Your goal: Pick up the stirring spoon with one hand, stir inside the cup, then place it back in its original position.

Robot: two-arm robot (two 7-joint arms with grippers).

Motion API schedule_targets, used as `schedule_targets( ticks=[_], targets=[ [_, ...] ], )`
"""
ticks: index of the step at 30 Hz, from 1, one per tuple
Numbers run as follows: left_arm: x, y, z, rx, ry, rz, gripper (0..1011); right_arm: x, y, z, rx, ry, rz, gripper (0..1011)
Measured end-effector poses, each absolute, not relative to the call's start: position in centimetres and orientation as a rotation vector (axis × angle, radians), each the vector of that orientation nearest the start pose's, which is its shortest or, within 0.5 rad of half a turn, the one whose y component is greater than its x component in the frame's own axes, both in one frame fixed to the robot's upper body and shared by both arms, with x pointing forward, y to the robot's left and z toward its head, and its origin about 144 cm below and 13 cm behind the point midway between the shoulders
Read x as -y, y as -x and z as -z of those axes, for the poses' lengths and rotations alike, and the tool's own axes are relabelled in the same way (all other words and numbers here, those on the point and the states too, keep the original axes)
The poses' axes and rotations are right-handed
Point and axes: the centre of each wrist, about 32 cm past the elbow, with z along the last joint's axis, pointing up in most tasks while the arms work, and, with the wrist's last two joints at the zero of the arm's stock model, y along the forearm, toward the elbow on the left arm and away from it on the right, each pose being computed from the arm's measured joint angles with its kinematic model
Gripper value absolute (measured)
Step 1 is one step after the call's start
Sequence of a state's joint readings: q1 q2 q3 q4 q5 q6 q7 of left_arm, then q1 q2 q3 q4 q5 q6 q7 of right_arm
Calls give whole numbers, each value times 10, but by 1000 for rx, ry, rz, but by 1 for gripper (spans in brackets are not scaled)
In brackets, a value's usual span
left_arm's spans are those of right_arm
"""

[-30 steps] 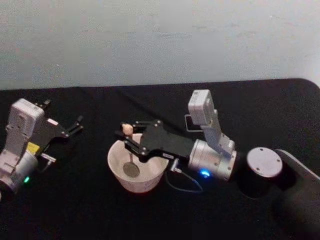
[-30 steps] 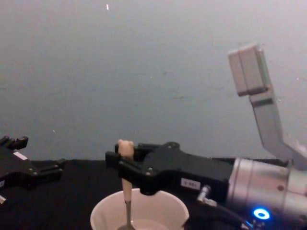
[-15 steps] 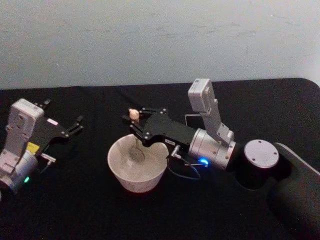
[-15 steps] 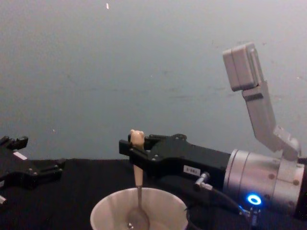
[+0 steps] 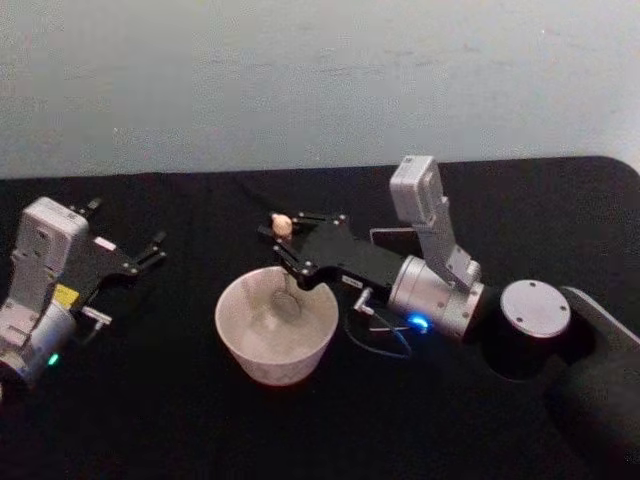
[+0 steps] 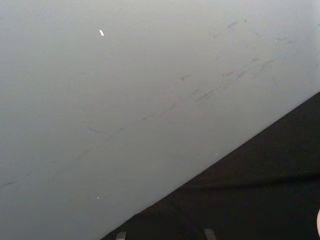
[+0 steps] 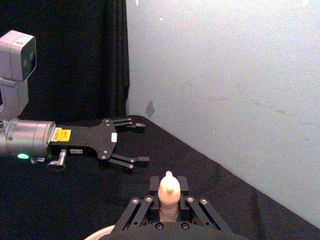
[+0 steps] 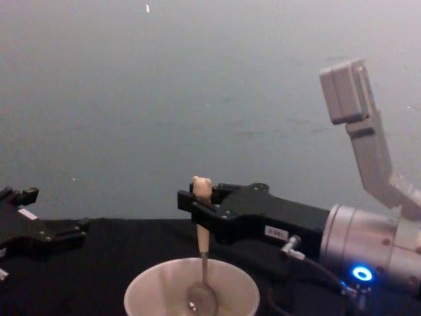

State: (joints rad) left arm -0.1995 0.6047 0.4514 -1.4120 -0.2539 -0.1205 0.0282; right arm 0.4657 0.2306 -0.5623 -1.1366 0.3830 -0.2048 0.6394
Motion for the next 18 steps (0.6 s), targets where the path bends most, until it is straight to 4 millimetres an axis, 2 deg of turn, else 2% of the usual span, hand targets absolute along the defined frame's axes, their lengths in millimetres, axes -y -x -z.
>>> schedule_targets(
  ticks=[10, 18],
  targets=[
    [-310, -489, -1140, 285, -305, -1248, 1001, 189, -543, -1147, 90, 0, 524, 210],
    [-310, -489, -1140, 285, -304, -1248, 1001, 190, -529, -1148, 72, -4, 480, 209]
  ],
)
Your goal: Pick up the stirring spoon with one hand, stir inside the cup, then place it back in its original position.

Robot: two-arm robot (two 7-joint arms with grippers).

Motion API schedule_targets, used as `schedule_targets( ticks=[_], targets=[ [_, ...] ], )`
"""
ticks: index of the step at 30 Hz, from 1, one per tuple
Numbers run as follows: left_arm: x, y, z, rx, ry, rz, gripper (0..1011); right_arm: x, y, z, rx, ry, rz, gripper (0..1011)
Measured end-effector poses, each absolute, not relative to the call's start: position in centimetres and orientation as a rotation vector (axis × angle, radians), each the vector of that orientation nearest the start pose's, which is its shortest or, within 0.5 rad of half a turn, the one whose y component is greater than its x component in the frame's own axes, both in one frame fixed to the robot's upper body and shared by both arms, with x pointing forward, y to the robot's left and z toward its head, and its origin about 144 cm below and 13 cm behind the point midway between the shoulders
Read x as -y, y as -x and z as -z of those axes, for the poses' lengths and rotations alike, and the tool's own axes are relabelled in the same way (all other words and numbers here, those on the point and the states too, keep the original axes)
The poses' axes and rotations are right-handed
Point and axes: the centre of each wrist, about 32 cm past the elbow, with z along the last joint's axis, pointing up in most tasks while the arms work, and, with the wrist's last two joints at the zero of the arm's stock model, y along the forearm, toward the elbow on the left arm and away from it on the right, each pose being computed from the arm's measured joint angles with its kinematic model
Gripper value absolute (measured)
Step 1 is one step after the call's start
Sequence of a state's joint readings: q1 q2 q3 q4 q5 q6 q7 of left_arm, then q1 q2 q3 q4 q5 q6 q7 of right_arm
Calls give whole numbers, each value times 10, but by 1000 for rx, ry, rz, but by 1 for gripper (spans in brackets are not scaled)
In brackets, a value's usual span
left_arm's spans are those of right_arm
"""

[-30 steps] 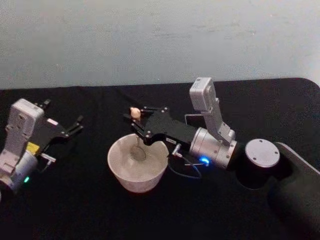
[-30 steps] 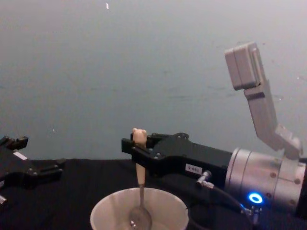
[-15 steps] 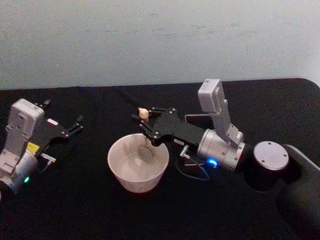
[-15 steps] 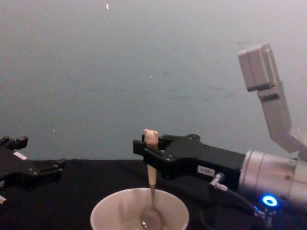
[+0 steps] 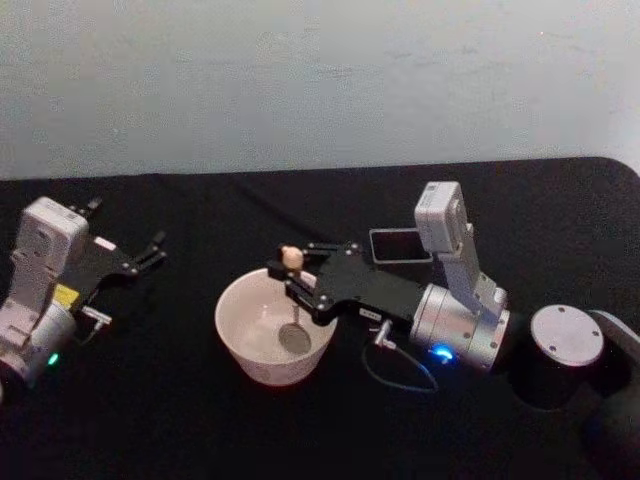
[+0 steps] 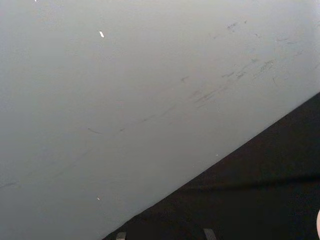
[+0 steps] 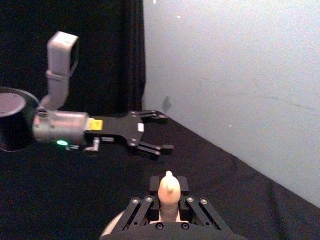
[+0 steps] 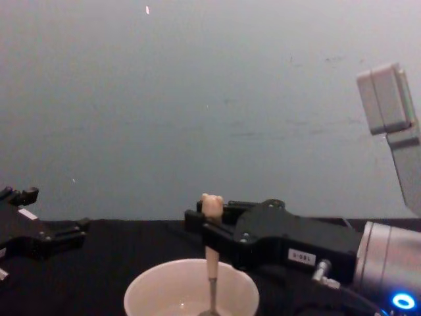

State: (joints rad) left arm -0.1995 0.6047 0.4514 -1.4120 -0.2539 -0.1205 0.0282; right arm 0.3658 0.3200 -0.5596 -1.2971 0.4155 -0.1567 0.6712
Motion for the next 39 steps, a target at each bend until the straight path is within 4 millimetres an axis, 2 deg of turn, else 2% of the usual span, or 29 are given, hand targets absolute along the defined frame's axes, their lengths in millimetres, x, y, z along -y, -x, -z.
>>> schedule_targets(
  ticks=[9, 21, 28, 39],
  targets=[
    [-310, -489, -1140, 285, -305, -1248, 1001, 175, -523, -1148, 51, -23, 424, 209],
    [-310, -489, -1140, 285, -304, -1248, 1001, 155, -541, -1146, 48, -33, 461, 209],
    [-310, -489, -1140, 285, -304, -1248, 1001, 158, -551, -1145, 54, -30, 522, 209],
    [-310, -489, -1140, 285, -305, -1248, 1001, 166, -554, -1143, 54, -22, 561, 209]
  ],
)
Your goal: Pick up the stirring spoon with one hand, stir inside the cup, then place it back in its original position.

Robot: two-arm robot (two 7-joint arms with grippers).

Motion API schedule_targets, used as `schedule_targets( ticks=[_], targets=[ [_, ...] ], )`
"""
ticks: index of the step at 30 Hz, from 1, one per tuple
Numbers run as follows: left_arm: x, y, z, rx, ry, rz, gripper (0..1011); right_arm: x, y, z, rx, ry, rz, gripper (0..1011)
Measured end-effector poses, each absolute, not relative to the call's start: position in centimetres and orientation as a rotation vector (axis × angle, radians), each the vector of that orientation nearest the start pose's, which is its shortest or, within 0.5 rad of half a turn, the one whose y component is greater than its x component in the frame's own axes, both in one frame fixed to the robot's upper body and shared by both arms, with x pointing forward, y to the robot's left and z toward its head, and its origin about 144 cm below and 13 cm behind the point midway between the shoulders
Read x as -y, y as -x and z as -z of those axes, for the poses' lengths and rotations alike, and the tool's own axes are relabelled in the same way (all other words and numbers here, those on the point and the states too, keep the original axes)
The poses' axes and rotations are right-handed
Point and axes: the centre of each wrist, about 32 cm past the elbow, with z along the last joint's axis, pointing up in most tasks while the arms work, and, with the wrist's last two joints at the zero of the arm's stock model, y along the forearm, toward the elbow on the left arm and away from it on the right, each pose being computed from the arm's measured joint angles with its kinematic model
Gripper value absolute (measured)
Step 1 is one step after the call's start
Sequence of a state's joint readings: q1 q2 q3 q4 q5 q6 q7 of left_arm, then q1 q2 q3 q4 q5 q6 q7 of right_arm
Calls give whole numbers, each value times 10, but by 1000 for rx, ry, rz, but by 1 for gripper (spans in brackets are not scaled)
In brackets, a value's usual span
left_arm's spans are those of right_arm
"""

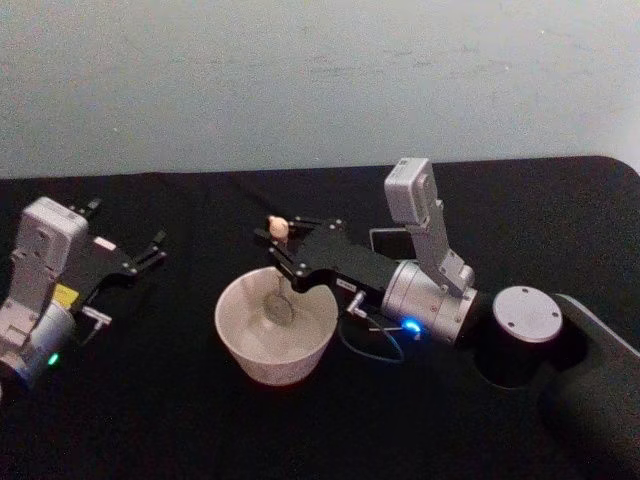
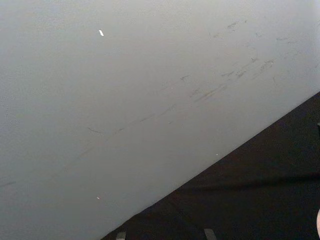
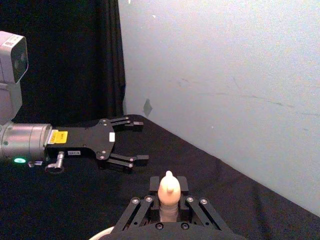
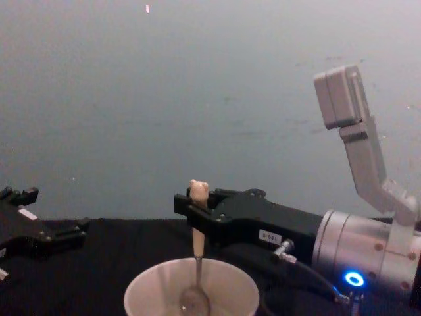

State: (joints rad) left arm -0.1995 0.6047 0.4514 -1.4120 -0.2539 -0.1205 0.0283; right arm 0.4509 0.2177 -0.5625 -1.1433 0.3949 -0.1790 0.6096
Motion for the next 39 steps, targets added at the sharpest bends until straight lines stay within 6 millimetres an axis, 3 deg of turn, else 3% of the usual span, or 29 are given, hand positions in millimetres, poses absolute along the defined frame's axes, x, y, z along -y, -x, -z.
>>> schedule_targets(
  ticks=[13, 24, 39],
  targets=[
    [-310, -489, -1140, 285, -304, -1248, 1001, 176, -550, -1144, 65, -22, 570, 209],
    [-310, -489, -1140, 285, -304, -1248, 1001, 192, -530, -1146, 68, -15, 528, 209],
    [-310, -489, -1140, 285, -304, -1248, 1001, 175, -517, -1146, 34, -31, 441, 209]
  ],
)
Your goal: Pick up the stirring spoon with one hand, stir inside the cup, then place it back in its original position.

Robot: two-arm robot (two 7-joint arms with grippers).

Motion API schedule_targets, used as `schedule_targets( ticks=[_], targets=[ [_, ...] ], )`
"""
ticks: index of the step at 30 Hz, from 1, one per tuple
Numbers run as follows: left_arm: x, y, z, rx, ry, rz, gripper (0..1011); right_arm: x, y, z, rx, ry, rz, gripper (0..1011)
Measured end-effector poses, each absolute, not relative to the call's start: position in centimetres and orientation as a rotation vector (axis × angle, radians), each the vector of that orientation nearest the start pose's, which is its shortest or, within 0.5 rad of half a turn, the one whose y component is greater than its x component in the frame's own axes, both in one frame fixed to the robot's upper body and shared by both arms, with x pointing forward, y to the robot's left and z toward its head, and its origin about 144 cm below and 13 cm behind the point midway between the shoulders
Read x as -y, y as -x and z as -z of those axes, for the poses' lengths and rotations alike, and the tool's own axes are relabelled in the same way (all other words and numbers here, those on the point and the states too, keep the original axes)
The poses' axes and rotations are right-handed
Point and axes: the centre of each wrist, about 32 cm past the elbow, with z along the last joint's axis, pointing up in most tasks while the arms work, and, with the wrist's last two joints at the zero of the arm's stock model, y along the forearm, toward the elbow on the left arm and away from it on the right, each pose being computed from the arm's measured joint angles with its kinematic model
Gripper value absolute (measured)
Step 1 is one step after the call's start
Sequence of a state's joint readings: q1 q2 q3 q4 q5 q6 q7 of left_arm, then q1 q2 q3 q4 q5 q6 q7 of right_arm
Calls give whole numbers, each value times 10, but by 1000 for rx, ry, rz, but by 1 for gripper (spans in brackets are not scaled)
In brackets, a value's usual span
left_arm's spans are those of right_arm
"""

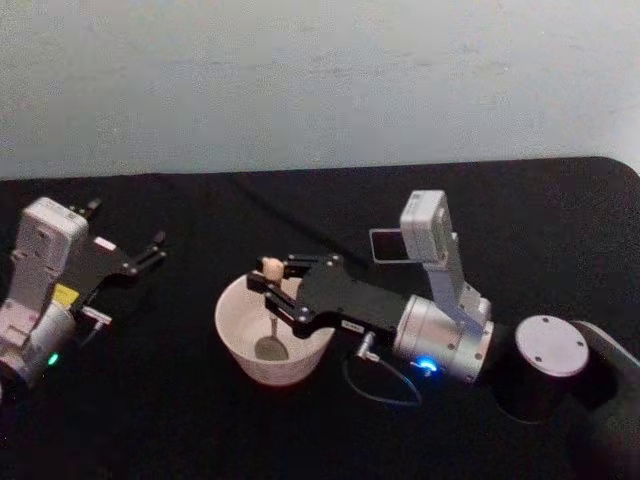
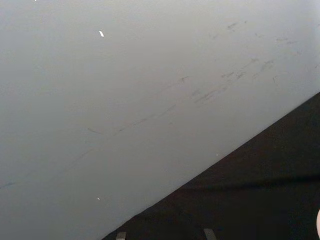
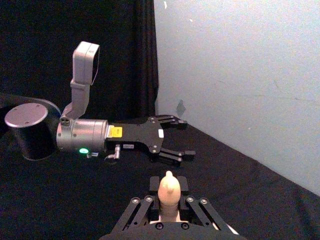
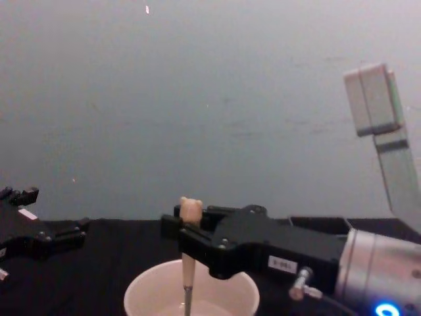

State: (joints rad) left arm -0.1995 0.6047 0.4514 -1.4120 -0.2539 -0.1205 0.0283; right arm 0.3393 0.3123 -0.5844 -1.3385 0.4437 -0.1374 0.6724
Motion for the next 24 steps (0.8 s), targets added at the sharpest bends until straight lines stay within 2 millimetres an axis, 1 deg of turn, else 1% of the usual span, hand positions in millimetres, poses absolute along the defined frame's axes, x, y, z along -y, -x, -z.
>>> schedule_targets(
  ticks=[10, 17, 24],
  targets=[
    [-310, -489, -1140, 285, -304, -1248, 1001, 160, -534, -1145, 31, -48, 492, 209],
    [-310, -489, -1140, 285, -304, -1248, 1001, 162, -544, -1144, 34, -44, 546, 209],
    [-310, -489, -1140, 285, -305, -1248, 1001, 167, -547, -1143, 34, -40, 573, 209]
  ],
)
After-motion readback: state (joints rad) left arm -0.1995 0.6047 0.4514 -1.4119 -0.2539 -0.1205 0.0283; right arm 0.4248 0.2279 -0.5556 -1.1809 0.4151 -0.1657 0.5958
